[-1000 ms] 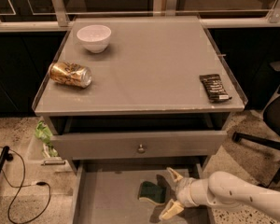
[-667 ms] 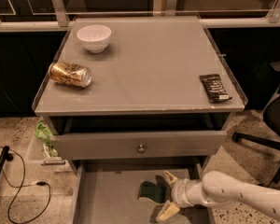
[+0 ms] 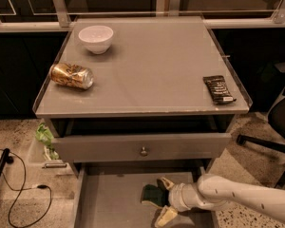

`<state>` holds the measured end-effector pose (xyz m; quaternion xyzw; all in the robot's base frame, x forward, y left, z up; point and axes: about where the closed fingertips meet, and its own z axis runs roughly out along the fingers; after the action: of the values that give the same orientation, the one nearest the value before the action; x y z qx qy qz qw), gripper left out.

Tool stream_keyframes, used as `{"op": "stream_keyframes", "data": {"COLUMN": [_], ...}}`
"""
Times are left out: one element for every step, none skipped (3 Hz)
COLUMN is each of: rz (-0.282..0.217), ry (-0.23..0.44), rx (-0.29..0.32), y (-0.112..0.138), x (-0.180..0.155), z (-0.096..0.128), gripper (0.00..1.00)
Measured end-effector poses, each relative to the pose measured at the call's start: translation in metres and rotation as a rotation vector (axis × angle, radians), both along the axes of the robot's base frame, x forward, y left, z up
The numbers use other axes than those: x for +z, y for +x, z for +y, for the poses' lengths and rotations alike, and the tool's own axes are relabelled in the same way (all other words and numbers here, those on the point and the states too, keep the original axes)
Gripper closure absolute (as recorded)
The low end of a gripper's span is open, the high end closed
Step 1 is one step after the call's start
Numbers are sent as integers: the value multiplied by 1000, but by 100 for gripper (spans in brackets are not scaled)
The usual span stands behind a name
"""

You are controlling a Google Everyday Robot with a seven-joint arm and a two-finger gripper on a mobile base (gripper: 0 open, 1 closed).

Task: Pick sponge from middle drawer and place on counter

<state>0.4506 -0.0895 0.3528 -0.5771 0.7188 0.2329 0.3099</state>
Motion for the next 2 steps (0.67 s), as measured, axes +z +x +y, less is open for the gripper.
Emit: {"op": "stream_keyframes", "data": {"rz": [0,0], "ry": [0,0], "rx": [1,1], "y": [0,0], "x": [0,0], "z": [0,0], "gripper": [19,42]}}
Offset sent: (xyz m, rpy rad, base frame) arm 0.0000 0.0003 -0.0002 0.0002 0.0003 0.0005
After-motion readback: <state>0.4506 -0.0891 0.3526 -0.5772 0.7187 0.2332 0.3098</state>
